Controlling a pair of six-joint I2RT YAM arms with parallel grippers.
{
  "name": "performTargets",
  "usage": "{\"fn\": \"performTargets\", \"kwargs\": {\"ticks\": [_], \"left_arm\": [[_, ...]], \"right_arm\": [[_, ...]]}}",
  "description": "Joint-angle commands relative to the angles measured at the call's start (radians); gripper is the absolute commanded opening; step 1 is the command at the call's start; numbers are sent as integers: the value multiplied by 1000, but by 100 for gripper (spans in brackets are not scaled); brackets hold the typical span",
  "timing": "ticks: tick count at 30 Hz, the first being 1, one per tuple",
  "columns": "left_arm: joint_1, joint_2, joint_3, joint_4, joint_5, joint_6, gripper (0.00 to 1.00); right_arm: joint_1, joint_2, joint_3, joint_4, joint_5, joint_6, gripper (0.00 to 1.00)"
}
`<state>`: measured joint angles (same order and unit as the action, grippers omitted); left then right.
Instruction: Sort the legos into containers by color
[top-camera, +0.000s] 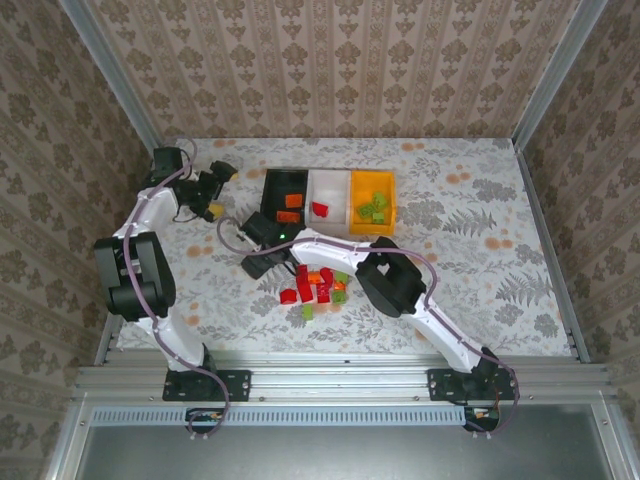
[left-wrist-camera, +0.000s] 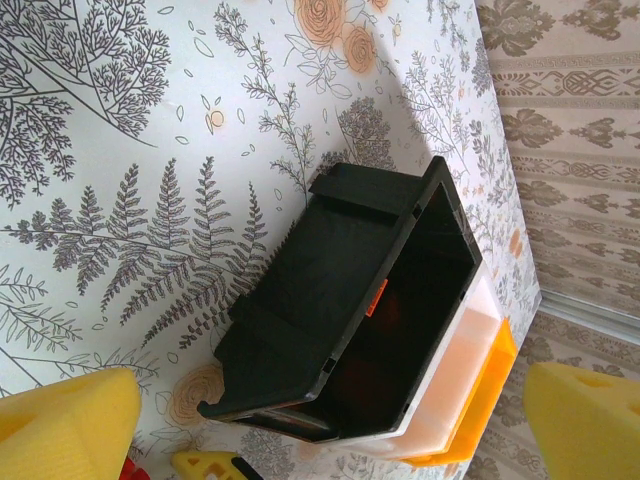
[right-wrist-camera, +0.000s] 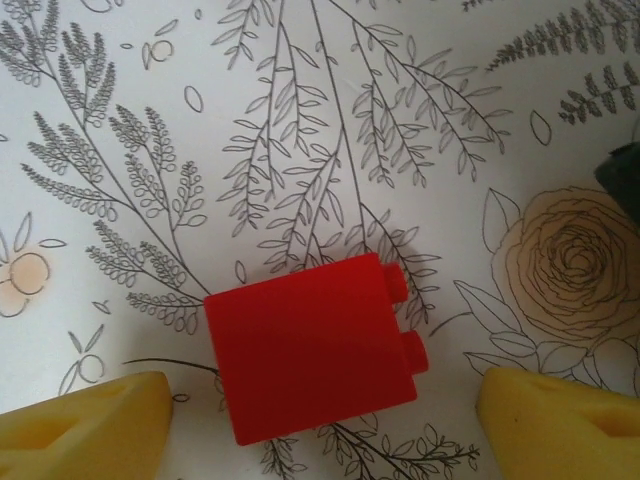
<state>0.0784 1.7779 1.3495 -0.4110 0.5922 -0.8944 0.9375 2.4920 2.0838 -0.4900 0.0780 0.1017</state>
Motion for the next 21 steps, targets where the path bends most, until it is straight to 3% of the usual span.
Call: {"fn": "performTargets", "kwargs": {"ticks": [1,7,11,15,21], "left_arm": [[1,-23,-3,9,21,-6,100],[13,-35,-1,10,27,-9,100],[20,-37,-4,18,33,-18,100],[22,-32,-9,27,40,-24,100],[24,-28,-10,34,43,-31,100]], "right_arm": [[-4,50,52,-40,20,-35,81],[-3,112,121,-40,38,-75,74],[-4,137,172,-84,55,-89,64],[-3,119,148,-73,55,-81,53],[8,39,44,7,64,-65,45]]}}
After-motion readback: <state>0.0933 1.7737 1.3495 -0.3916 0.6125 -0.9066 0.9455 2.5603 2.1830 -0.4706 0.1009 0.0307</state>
